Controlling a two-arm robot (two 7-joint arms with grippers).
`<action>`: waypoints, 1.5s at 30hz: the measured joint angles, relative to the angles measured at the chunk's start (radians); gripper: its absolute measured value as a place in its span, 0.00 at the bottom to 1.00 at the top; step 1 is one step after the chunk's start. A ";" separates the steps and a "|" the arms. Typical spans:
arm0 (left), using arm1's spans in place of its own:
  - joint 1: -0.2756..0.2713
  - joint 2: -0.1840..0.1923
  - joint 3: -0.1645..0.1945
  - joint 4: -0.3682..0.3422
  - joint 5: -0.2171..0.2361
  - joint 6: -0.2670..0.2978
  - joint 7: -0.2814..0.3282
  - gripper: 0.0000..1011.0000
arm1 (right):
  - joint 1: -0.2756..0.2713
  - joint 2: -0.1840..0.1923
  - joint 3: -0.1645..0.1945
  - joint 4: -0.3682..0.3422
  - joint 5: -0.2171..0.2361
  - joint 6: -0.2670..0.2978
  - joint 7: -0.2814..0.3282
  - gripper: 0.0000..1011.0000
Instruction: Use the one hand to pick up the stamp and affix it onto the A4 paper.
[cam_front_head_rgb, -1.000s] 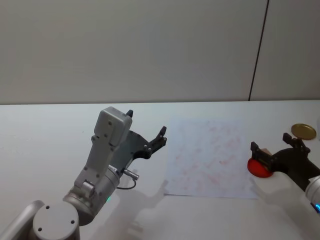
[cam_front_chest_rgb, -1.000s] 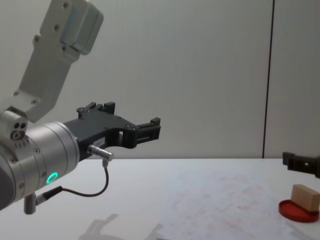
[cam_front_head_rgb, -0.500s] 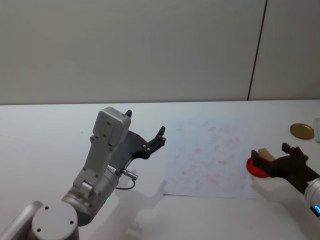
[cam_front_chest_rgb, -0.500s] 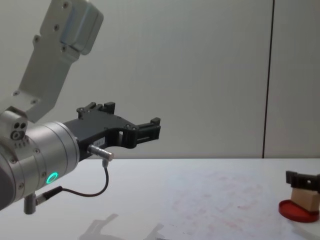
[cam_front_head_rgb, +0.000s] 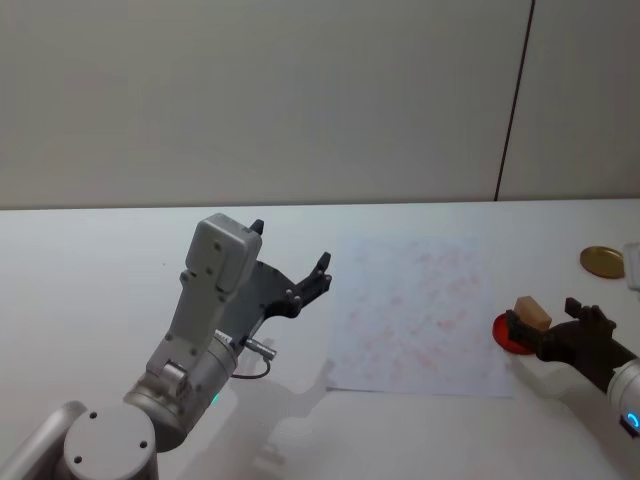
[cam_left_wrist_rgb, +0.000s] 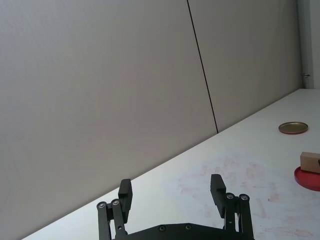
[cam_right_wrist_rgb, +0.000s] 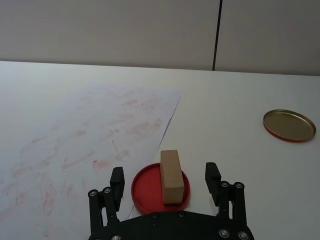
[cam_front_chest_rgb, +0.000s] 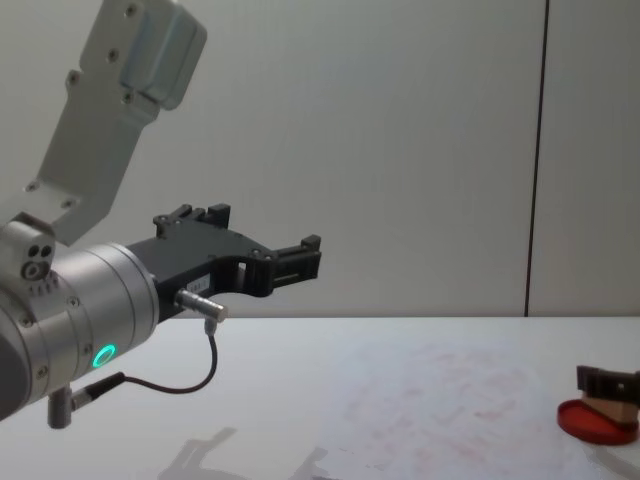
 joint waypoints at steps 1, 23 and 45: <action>0.000 0.000 0.000 0.000 0.000 0.000 0.000 0.98 | 0.001 -0.001 0.000 0.002 0.000 0.001 0.000 0.99; 0.000 0.000 0.000 0.000 0.000 0.000 0.000 0.98 | 0.038 -0.020 -0.009 0.083 -0.015 0.019 0.003 0.39; 0.000 0.000 0.000 0.000 0.000 0.000 0.000 0.98 | 0.037 -0.026 -0.018 0.059 -0.043 -0.075 0.038 0.21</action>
